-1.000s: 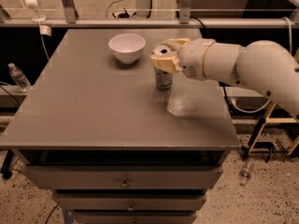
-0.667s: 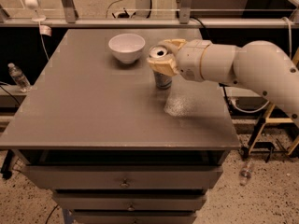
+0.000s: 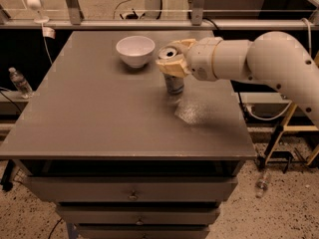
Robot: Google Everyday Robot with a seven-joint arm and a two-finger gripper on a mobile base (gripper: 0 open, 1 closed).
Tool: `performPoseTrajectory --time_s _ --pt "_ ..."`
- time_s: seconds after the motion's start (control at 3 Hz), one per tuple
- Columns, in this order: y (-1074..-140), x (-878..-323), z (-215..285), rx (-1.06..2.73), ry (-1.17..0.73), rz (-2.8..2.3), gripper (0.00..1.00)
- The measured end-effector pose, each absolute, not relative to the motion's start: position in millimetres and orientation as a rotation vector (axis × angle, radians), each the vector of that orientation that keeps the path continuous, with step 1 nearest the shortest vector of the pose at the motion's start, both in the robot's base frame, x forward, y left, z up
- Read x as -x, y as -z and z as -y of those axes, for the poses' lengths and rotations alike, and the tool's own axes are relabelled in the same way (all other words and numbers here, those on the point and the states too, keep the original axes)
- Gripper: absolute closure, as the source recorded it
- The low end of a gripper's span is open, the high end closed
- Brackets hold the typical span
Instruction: Place redbull can upright
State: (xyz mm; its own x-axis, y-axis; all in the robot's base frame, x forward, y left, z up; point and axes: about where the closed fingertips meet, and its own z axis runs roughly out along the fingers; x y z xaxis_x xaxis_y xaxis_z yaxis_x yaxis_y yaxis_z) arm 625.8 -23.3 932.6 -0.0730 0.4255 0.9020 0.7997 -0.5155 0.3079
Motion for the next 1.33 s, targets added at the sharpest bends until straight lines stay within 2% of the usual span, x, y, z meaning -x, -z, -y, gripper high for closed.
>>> performPoseTrajectory --time_s 1.33 --pt "-927.6 -638.7 27.4 1.876 1.387 1.126 1.0"
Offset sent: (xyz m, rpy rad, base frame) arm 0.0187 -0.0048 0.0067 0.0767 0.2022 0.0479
